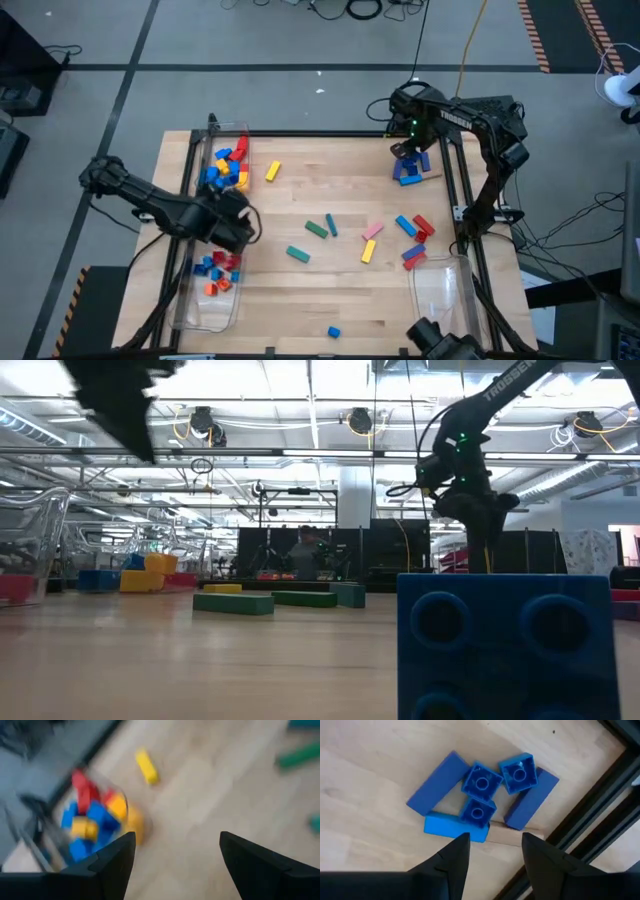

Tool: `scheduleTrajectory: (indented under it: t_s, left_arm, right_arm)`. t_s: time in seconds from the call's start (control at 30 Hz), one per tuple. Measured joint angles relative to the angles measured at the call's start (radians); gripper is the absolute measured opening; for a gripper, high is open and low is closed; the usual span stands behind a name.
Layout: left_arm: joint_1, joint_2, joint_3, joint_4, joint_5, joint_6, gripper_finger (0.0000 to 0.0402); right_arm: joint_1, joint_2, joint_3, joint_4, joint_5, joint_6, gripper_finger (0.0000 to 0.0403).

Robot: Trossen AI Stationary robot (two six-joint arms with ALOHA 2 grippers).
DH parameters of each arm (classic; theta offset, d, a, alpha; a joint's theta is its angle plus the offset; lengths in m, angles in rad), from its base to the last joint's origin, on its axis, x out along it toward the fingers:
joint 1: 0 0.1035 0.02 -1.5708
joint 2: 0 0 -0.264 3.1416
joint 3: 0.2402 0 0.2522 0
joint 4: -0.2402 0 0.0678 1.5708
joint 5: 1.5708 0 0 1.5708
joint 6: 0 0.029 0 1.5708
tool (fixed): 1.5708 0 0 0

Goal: Sort blocks by size
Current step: Put the red four stud game piece into the bottom left transparent bin

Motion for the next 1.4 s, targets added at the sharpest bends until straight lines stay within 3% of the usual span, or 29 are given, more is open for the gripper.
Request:
scheduleTrajectory:
  t_s: [0.1,0.23,0.43,0.63,0.8,0.97,1.03,1.17,1.23,1.4]
  left_arm:
    - [0.065,-0.014,0.000,0.165,-0.087,0.165,0.0290]
    - [0.161,-0.014,-0.003,0.441,-0.092,0.453,0.0290]
    - [0.302,0.012,-0.053,0.798,0.022,0.772,0.0290]
    - [0.420,0.048,-0.135,1.005,0.159,0.880,0.0290]
    - [0.496,0.064,-0.145,1.099,0.275,0.951,0.0290]
    - [0.539,0.078,-0.145,1.154,0.326,1.022,0.0290]
    - [0.562,0.084,-0.145,1.182,0.351,1.056,0.0290]
    - [0.615,0.098,-0.146,1.245,0.420,1.116,0.0290]
    - [0.644,0.097,-0.146,1.278,0.451,1.130,0.0290]
    - [0.701,0.100,-0.145,1.285,0.486,1.132,0.0290]
  right_arm:
    - [0.001,0.000,0.000,0.001,-0.027,0.088,0.0164]
    - [0.002,0.000,0.000,0.002,-0.104,0.259,0.0164]
    - [0.011,0.003,0.000,0.025,-0.172,0.409,0.0164]
    - [0.017,0.054,0.021,0.023,-0.261,0.468,0.0164]
    - [0.041,0.133,0.195,-0.068,-0.211,0.319,0.0164]
    - [0.055,0.192,0.383,-0.216,0.092,0.004,0.0164]
    - [0.053,0.213,0.399,-0.272,0.130,-0.044,0.0164]
    - [0.070,0.250,0.373,-0.273,0.043,-0.128,0.0164]
    - [0.098,0.283,0.374,-0.266,0.054,-0.203,0.0164]
    - [0.205,0.359,0.374,-0.268,0.247,-0.339,0.0164]
